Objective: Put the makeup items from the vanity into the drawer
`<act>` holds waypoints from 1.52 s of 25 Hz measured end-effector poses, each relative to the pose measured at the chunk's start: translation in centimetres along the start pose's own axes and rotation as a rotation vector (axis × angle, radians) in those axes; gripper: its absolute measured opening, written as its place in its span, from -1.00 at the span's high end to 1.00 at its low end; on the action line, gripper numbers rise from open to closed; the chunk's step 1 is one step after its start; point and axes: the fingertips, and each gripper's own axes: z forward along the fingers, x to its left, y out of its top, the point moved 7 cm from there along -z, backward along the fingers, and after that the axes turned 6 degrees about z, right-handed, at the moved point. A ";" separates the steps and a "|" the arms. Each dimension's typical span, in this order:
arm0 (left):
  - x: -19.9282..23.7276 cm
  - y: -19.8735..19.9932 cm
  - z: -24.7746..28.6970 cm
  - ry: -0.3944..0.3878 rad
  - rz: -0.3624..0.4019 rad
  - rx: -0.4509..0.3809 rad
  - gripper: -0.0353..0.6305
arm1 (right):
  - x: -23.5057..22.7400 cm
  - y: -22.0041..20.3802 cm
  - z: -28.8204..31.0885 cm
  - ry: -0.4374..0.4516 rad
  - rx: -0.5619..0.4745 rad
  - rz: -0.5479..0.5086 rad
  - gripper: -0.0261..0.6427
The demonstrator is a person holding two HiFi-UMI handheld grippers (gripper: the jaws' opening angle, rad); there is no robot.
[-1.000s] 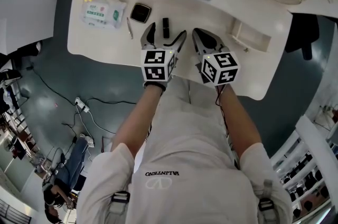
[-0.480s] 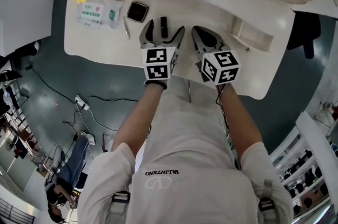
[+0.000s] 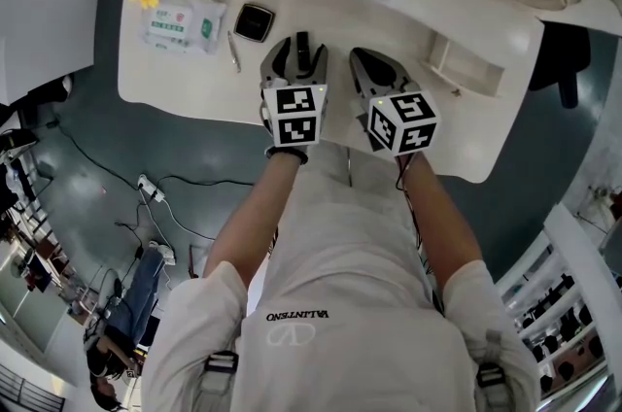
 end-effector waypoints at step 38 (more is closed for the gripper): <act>-11.7 5.7 -4.3 -0.150 0.041 -0.069 0.59 | -2.2 0.7 -10.4 -0.199 -0.137 0.064 0.89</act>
